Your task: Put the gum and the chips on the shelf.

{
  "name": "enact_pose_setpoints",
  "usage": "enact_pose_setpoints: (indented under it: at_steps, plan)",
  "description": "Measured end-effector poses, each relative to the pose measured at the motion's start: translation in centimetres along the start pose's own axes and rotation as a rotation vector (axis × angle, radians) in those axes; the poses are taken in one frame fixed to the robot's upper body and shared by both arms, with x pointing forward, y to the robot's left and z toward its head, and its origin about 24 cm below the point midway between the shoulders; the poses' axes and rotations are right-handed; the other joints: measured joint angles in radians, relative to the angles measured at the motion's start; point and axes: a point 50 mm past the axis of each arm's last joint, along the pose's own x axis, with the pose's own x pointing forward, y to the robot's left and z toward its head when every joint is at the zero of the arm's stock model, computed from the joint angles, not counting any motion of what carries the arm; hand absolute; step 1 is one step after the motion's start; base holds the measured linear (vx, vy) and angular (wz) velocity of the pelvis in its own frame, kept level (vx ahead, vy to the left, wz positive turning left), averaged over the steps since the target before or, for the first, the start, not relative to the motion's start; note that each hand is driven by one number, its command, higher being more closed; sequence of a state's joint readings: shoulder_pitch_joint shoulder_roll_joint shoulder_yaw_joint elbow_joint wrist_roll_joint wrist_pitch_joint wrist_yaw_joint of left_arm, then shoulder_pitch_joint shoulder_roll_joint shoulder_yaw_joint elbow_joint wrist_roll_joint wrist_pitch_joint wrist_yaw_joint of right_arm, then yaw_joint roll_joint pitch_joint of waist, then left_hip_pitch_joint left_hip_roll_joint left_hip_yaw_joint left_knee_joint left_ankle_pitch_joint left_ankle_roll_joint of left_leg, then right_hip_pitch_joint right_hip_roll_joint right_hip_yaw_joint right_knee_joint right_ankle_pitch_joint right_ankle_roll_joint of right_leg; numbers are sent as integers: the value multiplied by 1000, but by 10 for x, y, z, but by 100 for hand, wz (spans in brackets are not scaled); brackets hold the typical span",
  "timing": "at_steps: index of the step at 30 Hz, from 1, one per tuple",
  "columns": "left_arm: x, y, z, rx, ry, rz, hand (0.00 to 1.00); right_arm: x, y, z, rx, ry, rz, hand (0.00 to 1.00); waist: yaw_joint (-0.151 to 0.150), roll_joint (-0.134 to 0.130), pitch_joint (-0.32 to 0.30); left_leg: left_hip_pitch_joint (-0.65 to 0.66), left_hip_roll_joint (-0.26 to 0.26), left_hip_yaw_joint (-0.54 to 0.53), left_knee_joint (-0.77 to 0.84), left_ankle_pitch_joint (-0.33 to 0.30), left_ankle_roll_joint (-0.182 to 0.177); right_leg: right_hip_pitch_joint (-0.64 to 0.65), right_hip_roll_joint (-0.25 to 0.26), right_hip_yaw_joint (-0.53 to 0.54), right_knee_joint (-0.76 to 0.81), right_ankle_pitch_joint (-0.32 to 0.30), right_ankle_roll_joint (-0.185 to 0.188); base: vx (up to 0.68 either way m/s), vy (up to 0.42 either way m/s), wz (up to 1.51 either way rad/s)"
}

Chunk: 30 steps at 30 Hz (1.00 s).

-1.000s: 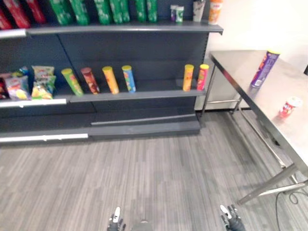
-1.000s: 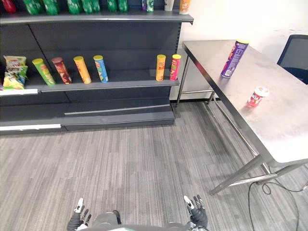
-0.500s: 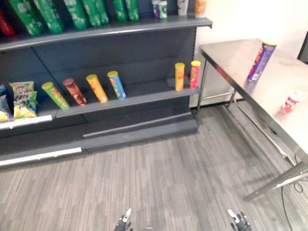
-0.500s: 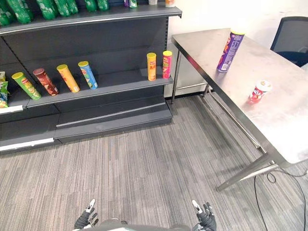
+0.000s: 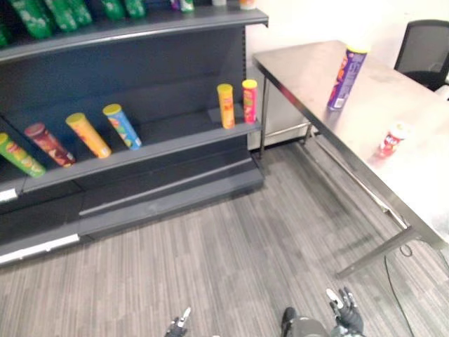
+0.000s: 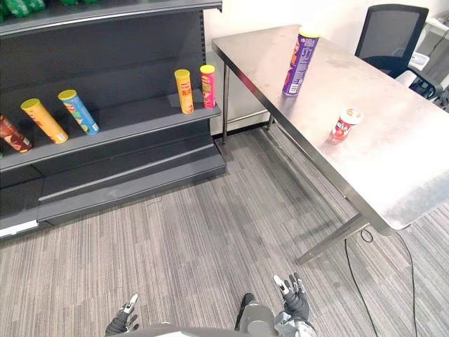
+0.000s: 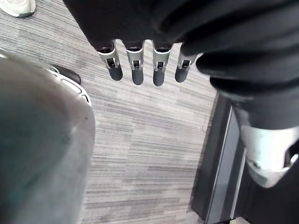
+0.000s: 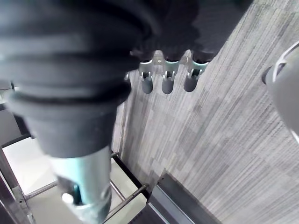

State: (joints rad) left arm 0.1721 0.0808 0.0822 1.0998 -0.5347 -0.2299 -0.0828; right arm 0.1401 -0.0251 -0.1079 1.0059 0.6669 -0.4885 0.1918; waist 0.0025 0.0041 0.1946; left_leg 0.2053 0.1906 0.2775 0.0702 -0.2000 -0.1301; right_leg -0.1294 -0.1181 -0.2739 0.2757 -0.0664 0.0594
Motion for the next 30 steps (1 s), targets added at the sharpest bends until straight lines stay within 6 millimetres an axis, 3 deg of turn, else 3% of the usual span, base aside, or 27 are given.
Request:
enact_pose_setpoints:
  at_steps: [3,6,14,17,19,20,21,22,23,24,25,27,28,30]
  plan:
    - [0,1,1,-5,-5,2,0,1,5,1,-5,-3,22,0,2,-2,-1,25,11,15,-15,2,-4,19,9,-21,-3,-5,-7,153,-10,-6]
    - [0,4,5,2,-14,6,0,1,8,-1,-15,6,32,0,2,-17,-3,25,-3,17,-15,2,-4,29,-7,-31,-20,-6,-5,64,66,6]
    - [2,6,7,29,8,8,0,0,6,-2,-22,16,26,0,-7,-27,-6,1,-27,48,-10,-7,-11,-26,-45,-37,29,-17,-3,-7,28,-5]
    - [3,7,10,44,13,9,0,-9,-7,-12,-19,63,-34,0,-31,-26,-7,-27,-3,58,87,-74,-22,-61,-55,-36,138,-89,-15,-33,-92,-14]
    - [3,5,5,34,26,8,0,-15,-22,-13,-3,67,-108,0,-37,1,-22,-24,45,94,154,-129,-31,-74,-20,-28,180,-149,-25,63,-126,-45]
    - [2,6,4,-4,18,18,0,-18,-27,-14,-5,76,-133,0,-35,0,-34,-42,66,104,249,-127,-28,-75,-5,-27,182,-161,-32,151,-127,-38]
    - [4,4,9,-31,-5,19,0,-20,-29,-16,-2,86,-153,0,-38,-1,-26,-118,102,95,418,-111,-2,-74,2,-21,189,-169,-40,162,-173,-50]
    - [5,-2,13,-71,-41,6,0,-24,-34,-19,3,97,-184,0,-40,-7,-29,-226,148,42,657,-32,83,-58,19,-5,186,-175,-50,188,-197,-60]
    - [4,-5,15,-89,-74,-6,0,-29,-41,-21,5,102,-220,0,-43,4,-24,-298,180,-31,825,95,85,-29,43,27,186,-187,-69,187,-162,-72]
    - [3,-5,16,-89,-83,-10,0,-29,-41,-21,8,103,-233,0,-41,-2,-17,-330,189,-62,893,135,79,-17,56,48,186,-195,-76,191,-49,-89]
    - [3,-10,15,-97,-91,-33,0,-29,-45,-19,10,93,-252,0,-38,19,-17,-373,183,-107,990,100,75,1,75,87,190,-206,-85,207,26,-105]
    - [3,-16,18,-123,-111,-63,0,-30,-48,-17,31,84,-283,0,-29,18,-16,-425,144,-126,1009,23,71,10,86,154,191,-218,-86,212,22,-109]
    - [3,-18,18,-142,-122,-74,0,-27,-44,-17,44,78,-282,0,-25,13,-18,-445,127,-126,938,-10,74,19,90,194,183,-220,-85,218,48,-105]
    - [0,-15,17,-161,-131,-78,0,-22,-40,-12,54,58,-271,0,-25,5,-17,-446,113,-139,752,-18,74,32,101,263,181,-230,-84,266,102,-107]
